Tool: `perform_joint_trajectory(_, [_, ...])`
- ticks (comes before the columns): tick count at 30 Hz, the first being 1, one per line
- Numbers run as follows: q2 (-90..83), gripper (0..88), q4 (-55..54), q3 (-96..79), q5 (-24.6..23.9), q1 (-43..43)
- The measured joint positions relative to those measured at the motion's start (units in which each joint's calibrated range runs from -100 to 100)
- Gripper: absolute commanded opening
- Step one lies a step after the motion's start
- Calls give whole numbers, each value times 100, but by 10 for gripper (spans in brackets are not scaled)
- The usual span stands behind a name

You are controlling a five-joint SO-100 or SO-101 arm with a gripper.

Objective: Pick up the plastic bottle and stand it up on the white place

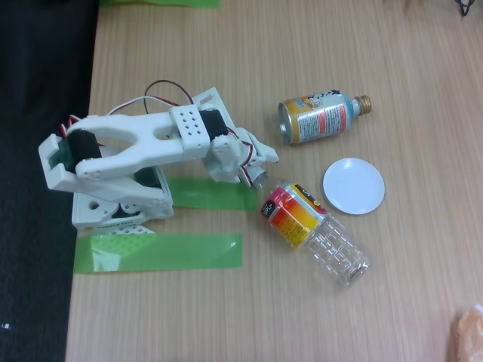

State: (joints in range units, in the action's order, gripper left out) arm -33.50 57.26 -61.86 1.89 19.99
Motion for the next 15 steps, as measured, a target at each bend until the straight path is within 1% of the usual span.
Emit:
perform_joint_trajectory(2, [0,307,-8,0,0,0])
perform_joint_trajectory(3, [0,292,-17,0,0,0])
perform_joint_trajectory(8, [0,126,-17,-18,0,0])
perform_joint_trajectory(10, [0,73,-17,-18,0,0])
perform_joint_trajectory(13, [0,17,-17,-18,-32,15])
perform_joint_trajectory(15, [0,10,-17,-18,-11,-22])
